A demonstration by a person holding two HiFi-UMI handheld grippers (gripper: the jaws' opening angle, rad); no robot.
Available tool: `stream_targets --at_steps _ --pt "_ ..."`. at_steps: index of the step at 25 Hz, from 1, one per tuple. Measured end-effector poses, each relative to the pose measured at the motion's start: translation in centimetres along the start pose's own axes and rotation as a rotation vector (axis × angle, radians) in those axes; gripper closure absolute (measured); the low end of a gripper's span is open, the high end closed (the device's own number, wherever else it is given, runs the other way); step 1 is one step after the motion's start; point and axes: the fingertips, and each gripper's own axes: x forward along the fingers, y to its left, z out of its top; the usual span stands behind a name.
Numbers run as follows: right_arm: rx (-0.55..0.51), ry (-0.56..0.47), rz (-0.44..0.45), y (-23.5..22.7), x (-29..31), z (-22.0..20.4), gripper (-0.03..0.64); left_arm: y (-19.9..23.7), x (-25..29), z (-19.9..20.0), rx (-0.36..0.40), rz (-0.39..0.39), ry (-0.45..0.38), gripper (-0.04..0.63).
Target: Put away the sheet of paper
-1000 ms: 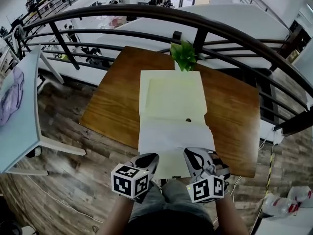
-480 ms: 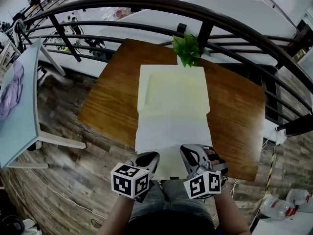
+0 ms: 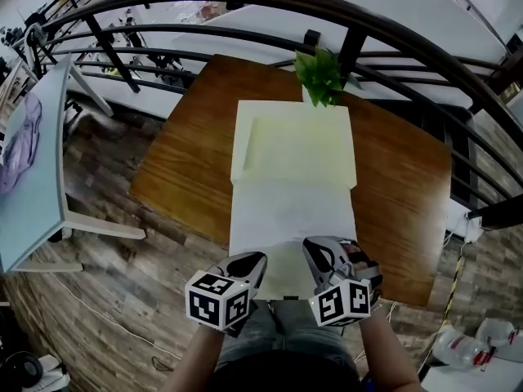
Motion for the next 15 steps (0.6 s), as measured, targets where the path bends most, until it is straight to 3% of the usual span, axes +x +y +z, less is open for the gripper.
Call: stream_targets --at_steps 15 --pt "0.020 0.019 0.037 -1.0 2.7 -1.3 0.586 0.8 2.2 0.5 0.000 0.016 0.040 0.565"
